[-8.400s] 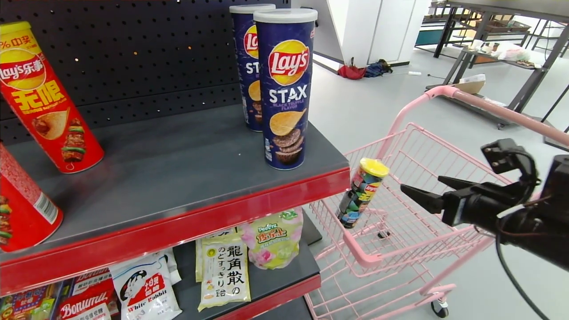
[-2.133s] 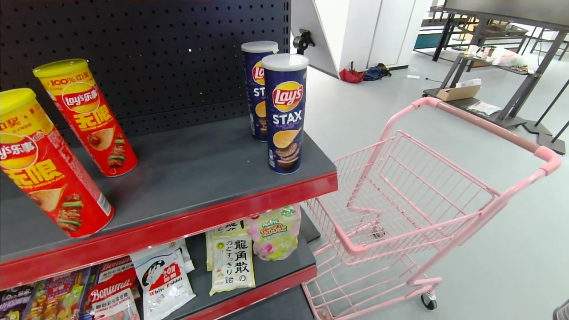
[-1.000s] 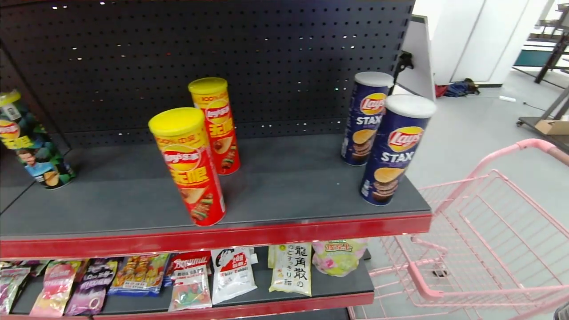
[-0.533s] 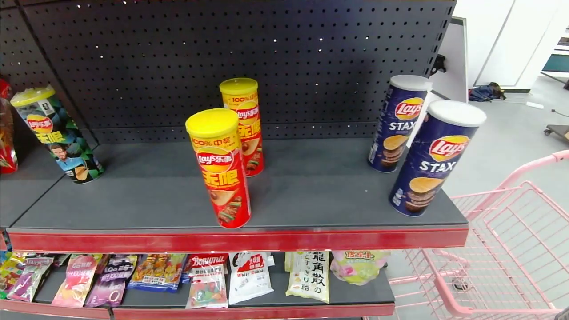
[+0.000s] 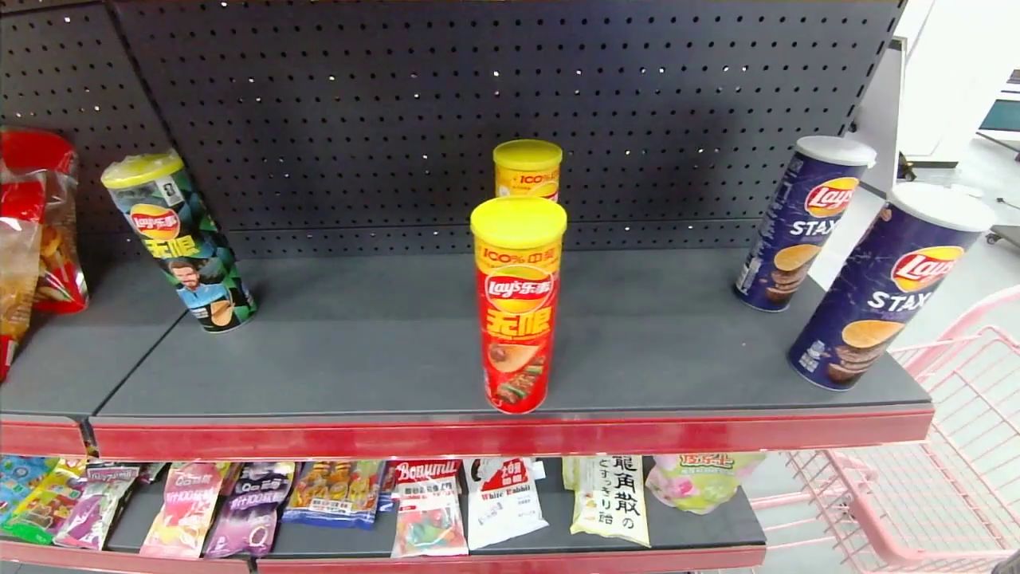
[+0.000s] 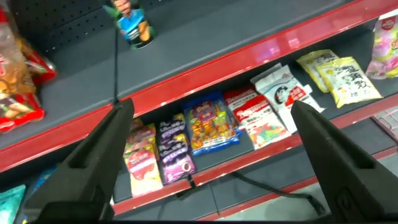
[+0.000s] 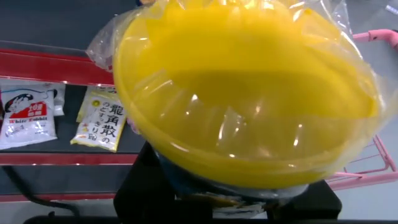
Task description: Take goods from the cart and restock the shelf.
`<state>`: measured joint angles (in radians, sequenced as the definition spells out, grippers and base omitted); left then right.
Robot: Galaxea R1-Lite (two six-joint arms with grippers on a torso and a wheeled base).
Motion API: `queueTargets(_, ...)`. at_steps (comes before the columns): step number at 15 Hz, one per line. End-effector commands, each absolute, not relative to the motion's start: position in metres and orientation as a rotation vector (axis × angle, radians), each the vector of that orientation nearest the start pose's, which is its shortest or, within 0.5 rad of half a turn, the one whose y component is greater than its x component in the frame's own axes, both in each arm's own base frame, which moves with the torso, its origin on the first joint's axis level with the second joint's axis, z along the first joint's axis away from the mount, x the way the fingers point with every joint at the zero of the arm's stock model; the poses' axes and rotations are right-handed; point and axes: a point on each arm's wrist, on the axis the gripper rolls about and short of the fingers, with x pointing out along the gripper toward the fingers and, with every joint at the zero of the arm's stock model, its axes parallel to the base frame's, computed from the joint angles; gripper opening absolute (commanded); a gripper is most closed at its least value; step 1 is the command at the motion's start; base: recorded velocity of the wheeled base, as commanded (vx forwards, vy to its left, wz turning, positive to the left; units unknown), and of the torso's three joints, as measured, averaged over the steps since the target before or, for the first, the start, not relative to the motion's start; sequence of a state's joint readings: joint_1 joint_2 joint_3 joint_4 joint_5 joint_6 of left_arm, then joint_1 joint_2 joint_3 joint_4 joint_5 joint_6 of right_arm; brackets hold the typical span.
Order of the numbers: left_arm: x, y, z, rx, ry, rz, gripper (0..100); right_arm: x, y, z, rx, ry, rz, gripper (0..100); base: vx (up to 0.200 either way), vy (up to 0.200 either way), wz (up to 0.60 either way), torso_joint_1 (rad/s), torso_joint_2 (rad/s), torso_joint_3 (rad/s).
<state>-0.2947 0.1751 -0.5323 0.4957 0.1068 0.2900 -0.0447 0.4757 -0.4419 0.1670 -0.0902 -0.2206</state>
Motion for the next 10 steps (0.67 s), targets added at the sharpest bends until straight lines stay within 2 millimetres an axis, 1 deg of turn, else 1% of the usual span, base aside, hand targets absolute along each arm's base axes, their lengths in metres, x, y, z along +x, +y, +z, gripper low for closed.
queueTargets(1, -0.0534, 0.0187, 0.1700, 0.317, 0.109, -0.206, 100, 0.0107, -0.0025, 0.1864, -0.224, 0.215, -0.112, 0, 0.000, 0.200, 0.00, 0.002, 0.00, 0.002)
queueTargets(10, -0.0533, 0.0187, 0.1690, 0.317, 0.112, -0.206, 100, 0.0091, -0.0024, 0.1861, -0.224, 0.207, -0.108, 0, 0.000, 0.200, 0.00, 0.003, 0.00, 0.005)
